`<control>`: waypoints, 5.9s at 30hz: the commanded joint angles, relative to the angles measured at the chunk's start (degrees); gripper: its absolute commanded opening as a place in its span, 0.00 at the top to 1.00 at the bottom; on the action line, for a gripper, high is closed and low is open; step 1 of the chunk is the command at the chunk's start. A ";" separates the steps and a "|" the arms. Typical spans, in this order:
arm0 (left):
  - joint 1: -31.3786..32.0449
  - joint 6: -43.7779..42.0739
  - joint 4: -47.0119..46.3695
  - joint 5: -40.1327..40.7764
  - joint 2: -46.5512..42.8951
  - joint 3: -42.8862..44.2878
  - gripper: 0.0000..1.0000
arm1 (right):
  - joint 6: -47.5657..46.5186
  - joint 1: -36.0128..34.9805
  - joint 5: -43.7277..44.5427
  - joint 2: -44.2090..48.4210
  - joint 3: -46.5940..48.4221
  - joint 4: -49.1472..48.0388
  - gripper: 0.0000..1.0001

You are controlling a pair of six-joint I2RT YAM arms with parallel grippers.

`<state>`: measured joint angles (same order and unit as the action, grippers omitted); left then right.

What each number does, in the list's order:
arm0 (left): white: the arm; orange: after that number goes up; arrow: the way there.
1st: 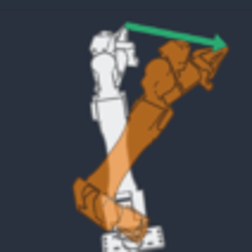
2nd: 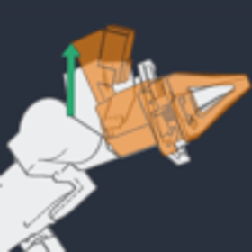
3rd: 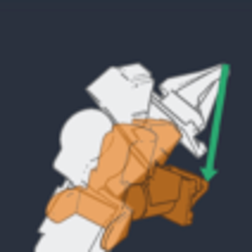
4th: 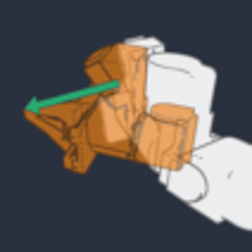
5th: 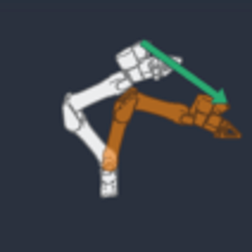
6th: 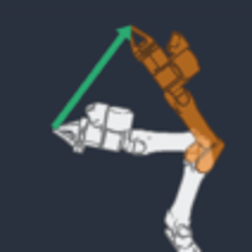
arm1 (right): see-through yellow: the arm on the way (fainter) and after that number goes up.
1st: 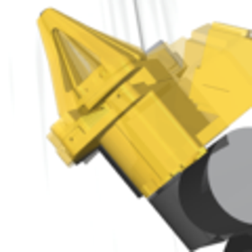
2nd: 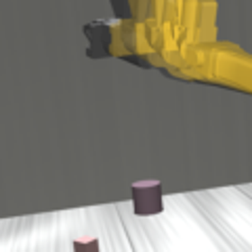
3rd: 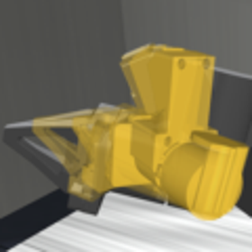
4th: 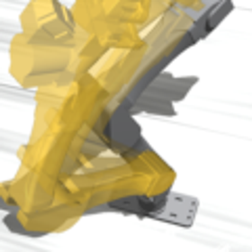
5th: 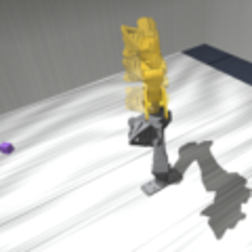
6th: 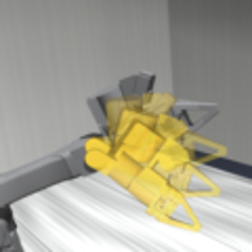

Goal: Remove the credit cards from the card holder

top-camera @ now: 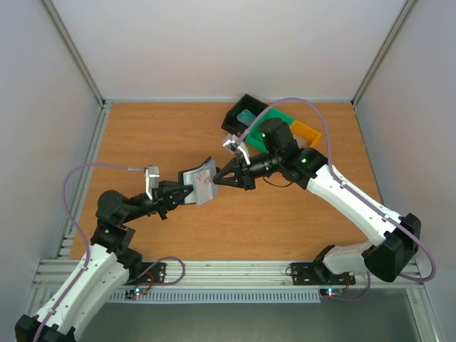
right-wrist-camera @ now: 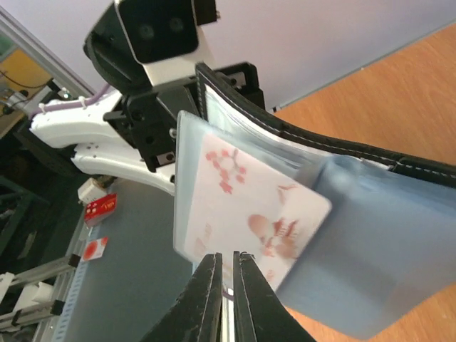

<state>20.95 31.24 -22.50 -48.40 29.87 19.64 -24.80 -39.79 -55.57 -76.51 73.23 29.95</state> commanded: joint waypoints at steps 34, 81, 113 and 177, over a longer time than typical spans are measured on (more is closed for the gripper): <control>-0.21 -0.93 -4.57 0.91 -0.95 -1.19 1.00 | 9.00 -6.18 22.30 -5.96 -0.02 -5.16 0.46; -0.21 -7.35 -7.49 -0.92 -1.57 2.30 1.00 | 19.49 -11.36 1.08 -3.55 0.71 -20.85 0.55; 9.46 18.74 -2.19 16.36 31.63 4.68 0.95 | 21.45 -13.03 46.83 -3.50 -9.96 2.21 0.57; 4.37 16.42 -0.02 14.37 56.96 5.87 0.58 | 32.68 -8.55 47.22 -27.81 -1.88 8.87 0.44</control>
<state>24.60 48.71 -22.37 -36.62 84.77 23.70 7.22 -48.73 -8.56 -104.66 71.20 39.44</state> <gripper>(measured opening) 0.441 0.558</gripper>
